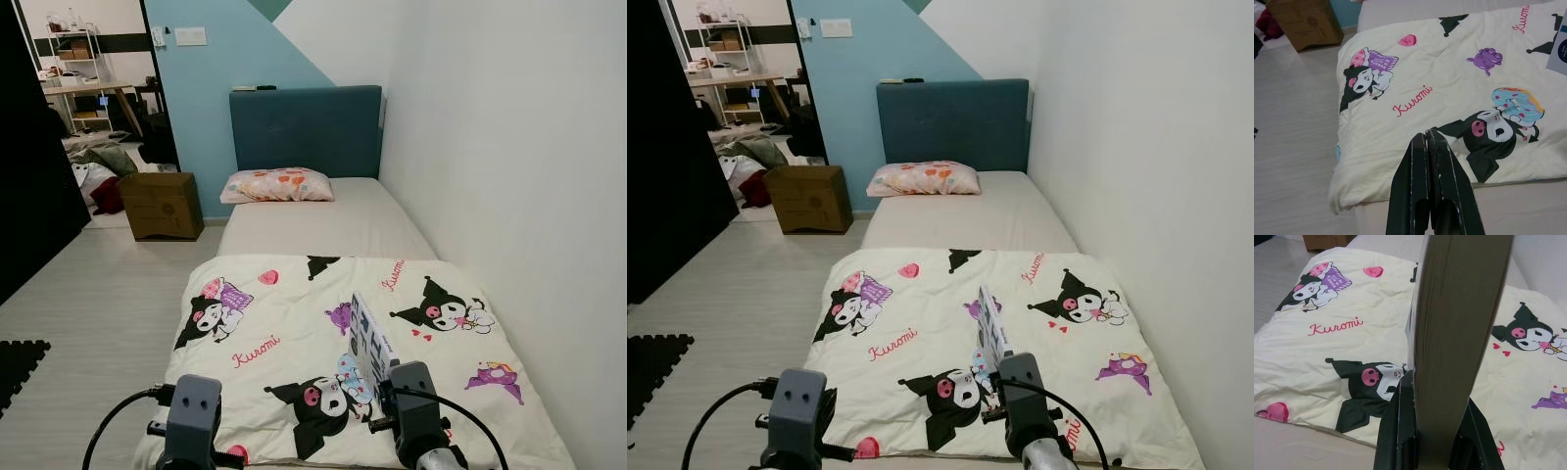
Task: Clean up the room
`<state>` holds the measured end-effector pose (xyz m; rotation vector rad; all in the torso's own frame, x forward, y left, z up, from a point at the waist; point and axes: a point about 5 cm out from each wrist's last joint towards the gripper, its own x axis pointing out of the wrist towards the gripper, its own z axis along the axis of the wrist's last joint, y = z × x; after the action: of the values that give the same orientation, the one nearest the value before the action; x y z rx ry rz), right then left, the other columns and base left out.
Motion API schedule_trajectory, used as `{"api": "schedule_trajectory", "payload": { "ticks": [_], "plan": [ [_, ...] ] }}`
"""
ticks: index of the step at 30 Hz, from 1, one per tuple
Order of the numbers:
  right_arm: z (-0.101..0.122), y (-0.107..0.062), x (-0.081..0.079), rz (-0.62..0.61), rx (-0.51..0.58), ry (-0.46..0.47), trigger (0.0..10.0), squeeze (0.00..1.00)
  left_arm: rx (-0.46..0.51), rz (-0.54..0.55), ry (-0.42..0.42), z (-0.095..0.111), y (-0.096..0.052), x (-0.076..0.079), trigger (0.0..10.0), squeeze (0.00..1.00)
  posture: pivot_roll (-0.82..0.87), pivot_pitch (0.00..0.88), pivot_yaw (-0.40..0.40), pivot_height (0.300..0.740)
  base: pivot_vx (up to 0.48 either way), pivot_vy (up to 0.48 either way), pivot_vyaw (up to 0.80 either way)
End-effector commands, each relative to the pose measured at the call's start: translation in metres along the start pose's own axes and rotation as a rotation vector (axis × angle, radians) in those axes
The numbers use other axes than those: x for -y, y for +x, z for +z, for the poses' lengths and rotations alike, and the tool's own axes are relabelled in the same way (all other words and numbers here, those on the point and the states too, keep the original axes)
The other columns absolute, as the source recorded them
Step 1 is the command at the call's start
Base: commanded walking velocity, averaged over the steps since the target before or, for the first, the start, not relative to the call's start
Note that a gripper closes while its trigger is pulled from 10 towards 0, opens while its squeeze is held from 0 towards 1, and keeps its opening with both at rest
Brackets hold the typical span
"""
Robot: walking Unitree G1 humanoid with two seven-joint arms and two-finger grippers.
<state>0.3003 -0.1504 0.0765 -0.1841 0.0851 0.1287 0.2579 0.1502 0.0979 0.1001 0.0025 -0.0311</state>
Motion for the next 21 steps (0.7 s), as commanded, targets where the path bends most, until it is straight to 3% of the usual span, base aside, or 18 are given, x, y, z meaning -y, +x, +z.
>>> {"api": "schedule_trajectory", "payload": {
  "ticks": [1, 21],
  "plan": [
    [-0.0023, -0.0010, -0.0027, 0.006, -0.008, 0.014, 10.0, 0.00, -0.010, 0.004, -0.005, -0.0006, -0.0015, -0.0012, 10.0, 0.00, -0.04, 0.103, 0.021, 0.740, 0.000, 0.390, 0.00],
    [-0.0019, -0.0008, -0.0058, 0.011, -0.005, 0.029, 10.0, 0.00, 0.001, -0.006, -0.002, 0.0020, -0.0011, -0.0040, 10.0, 0.00, -0.04, 0.095, 0.024, 0.740, 0.000, 0.403, 0.00]
  ]
}}
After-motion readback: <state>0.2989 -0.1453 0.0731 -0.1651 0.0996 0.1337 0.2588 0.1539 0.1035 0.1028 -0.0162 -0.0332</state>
